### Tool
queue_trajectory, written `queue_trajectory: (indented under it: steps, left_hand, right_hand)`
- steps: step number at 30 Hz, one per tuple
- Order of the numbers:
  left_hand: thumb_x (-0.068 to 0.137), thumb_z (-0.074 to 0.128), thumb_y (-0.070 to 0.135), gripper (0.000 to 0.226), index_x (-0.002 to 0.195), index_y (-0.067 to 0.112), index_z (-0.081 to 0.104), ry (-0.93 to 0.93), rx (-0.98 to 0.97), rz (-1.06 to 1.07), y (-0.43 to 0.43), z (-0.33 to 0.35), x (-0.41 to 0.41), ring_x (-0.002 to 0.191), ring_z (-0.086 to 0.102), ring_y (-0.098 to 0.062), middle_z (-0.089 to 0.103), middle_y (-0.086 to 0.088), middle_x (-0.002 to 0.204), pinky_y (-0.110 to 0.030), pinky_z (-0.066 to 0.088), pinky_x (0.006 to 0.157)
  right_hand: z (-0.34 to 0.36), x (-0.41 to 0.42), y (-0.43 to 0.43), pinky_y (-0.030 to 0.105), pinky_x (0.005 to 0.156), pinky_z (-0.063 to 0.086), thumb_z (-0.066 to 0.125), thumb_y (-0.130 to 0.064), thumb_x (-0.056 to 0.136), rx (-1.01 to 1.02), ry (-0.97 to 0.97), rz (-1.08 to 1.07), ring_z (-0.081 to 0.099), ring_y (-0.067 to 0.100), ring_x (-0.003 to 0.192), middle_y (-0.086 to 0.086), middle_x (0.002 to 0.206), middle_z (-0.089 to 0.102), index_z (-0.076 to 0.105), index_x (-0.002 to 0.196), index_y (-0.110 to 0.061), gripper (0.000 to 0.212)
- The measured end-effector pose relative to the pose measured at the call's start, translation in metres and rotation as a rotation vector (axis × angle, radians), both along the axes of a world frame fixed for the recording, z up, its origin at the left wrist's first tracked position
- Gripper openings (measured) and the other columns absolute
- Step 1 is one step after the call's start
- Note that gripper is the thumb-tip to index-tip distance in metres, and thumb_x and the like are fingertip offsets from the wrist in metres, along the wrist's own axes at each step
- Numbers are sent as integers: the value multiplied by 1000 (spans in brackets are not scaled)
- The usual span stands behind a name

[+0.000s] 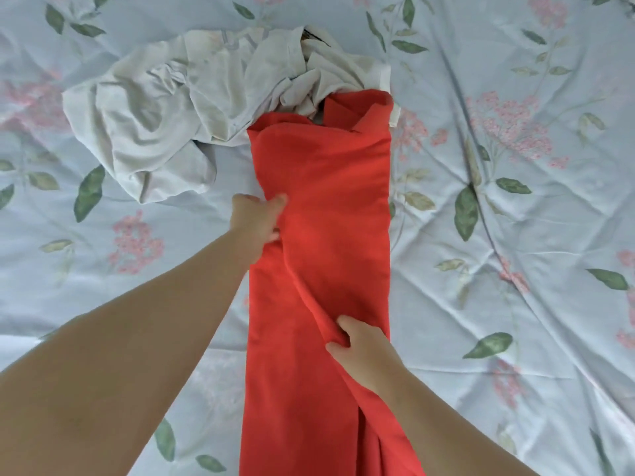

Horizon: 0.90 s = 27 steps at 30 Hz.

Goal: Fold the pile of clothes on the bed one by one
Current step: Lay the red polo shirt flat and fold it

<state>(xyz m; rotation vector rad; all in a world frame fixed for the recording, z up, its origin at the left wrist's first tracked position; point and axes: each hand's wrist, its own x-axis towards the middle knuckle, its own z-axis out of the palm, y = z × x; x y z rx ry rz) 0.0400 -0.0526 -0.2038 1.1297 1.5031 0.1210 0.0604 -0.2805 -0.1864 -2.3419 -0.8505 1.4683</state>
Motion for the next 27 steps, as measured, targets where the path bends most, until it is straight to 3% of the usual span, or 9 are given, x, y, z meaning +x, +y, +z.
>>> queue_trajectory:
  steps: [3, 7, 9, 13, 17, 20, 22, 24, 27]
  left_hand:
    - [83, 68, 20, 43, 118, 9, 45, 191, 37, -371, -33, 3, -13, 92, 61, -28, 54, -12, 105, -37, 56, 63]
    - [87, 58, 19, 26, 111, 10, 53, 77, 28, -169, -36, 2, -33, 92, 62, -31, 61, -15, 106, -46, 56, 80]
    - [81, 65, 25, 32, 106, 8, 54, -36, -94, -94, -37, 2, -47, 91, 64, -29, 64, -15, 105, -50, 55, 83]
    - [85, 69, 17, 39, 119, 13, 49, -71, -355, -332, -82, 12, -77, 100, 62, -22, 62, -5, 115, -37, 52, 82]
    - [93, 53, 13, 20, 112, 19, 54, -64, -267, -172, -105, 8, -107, 105, 61, -29, 61, -9, 116, -38, 54, 73]
    - [86, 61, 17, 11, 94, 10, 61, -45, -139, -110, -99, 9, -143, 91, 64, -33, 65, -17, 99, -50, 53, 86]
    - [84, 66, 13, 14, 97, 9, 63, -95, -278, -198, -111, 12, -167, 77, 64, -26, 67, -12, 90, -40, 55, 79]
    - [86, 67, 11, 21, 106, 14, 61, -72, -417, -343, -132, 15, -187, 80, 65, -18, 68, -5, 96, -28, 54, 72]
    - [81, 73, 19, 30, 108, 18, 59, 22, -324, -456, -163, 13, -204, 80, 62, -10, 66, 0, 102, -18, 51, 65]
  right_hand:
    - [6, -23, 3, 32, 71, 41, 46, -28, 95, 33, 42, -54, 53, 21, 76, -7, 69, 48, 34, 71, -23, 28]
    - [16, -52, 3, 32, 69, 41, 55, -33, 89, 26, 88, -111, 49, 12, 66, -9, 66, 48, 44, 82, -23, 16]
    - [19, -61, -7, 32, 72, 43, 55, -35, 84, -123, -3, 25, 58, 18, 82, -7, 83, 59, 49, 94, -23, 16]
    - [27, -78, -25, 33, 81, 46, 48, -28, 88, -282, -107, 108, 60, 28, 103, 4, 107, 65, 54, 105, -18, 20]
    - [45, -97, -25, 20, 54, 46, 55, -24, 91, -88, 235, -131, 60, 17, 66, -4, 77, 57, 49, 86, -23, 8]
    - [57, -107, -28, 18, 50, 49, 56, -23, 94, 24, 589, -329, 62, 13, 58, -2, 83, 65, 56, 96, -26, 4]
    - [44, -107, -46, 24, 62, 53, 58, -18, 92, 94, 359, -487, 64, 15, 69, -2, 79, 66, 59, 88, -31, 13]
    - [27, -102, -75, 32, 78, 51, 54, -10, 88, 40, -18, -561, 62, 19, 85, -4, 76, 62, 56, 82, -31, 22]
    - [16, -108, -120, 29, 77, 44, 46, 1, 84, -64, -140, -494, 57, 19, 87, -1, 90, 60, 53, 87, -25, 27]
